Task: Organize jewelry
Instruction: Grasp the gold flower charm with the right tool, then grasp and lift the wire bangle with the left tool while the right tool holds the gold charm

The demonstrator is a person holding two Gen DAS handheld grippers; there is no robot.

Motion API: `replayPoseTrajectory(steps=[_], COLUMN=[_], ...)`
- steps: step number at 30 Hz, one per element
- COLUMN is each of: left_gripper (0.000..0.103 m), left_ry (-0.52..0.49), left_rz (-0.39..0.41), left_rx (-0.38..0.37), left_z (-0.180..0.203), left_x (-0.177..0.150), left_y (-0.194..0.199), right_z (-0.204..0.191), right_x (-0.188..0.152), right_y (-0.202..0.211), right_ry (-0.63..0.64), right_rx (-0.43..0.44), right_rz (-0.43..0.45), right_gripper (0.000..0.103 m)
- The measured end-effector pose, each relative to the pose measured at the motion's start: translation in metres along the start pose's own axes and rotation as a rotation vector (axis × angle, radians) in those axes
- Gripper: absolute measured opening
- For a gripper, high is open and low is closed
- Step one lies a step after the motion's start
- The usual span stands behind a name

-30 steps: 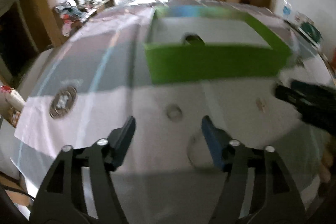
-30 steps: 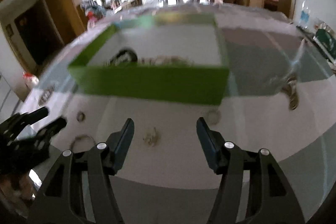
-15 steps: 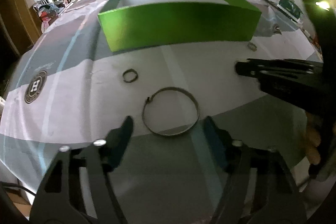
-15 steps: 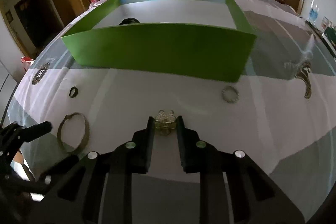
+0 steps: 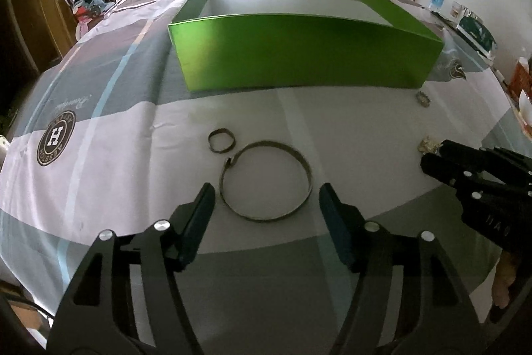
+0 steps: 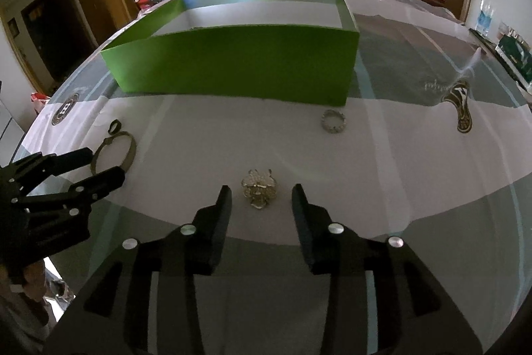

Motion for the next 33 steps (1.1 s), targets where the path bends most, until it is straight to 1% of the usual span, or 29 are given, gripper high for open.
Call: replayPoseTrajectory(steps=[3, 5, 6, 7, 8, 15, 21, 33], left_gripper=[0.065, 0.06, 0.06, 0.06, 0.06, 0.059, 0.059, 0.059], left_ry=[0.001, 0.0, 0.002, 0.005, 0.006, 0.02, 0.019, 0.021], left_rz=[-0.002, 0.008, 0.011, 0.013, 0.014, 0.031, 0.033, 0.052], left_rx=[0.003, 0.014, 0.015, 0.013, 0.013, 0.01, 0.024, 0.018], left_z=[0.0, -0.001, -0.002, -0.003, -0.003, -0.006, -0.005, -0.003], left_x=[0.0, 0.001, 0.001, 0.002, 0.002, 0.005, 0.005, 0.0], left_y=[-0.002, -0.002, -0.002, -0.002, -0.002, 0.003, 0.005, 0.009], right_z=[-0.002, -0.005, -0.006, -0.008, -0.009, -0.009, -0.008, -0.007], right_x=[0.002, 0.003, 0.003, 0.004, 0.004, 0.003, 0.002, 0.0], right_y=[-0.002, -0.003, -0.004, -0.005, -0.005, -0.003, 0.001, 0.004], right_ry=[0.009, 0.022, 0.027, 0.035, 0.044, 0.029, 0.023, 0.012], right_rx=[-0.018, -0.026, -0.026, -0.026, -0.029, -0.005, -0.003, -0.02], right_rz=[0.011, 0.017, 0.019, 0.022, 0.022, 0.023, 0.033, 0.015], right_gripper=[0.038, 0.038, 0.036, 0.031, 0.021, 0.021, 0.021, 0.021])
Point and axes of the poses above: each gripper's, at about its wrist camera, not at the fingertips, and y roughly against the way its jaws point, z to its right, x to its top, the point moved 9 cm from there along -y, roughly the way its jaws point, and after that the axes turned 11 degrees about y, right-handed, at the moved point
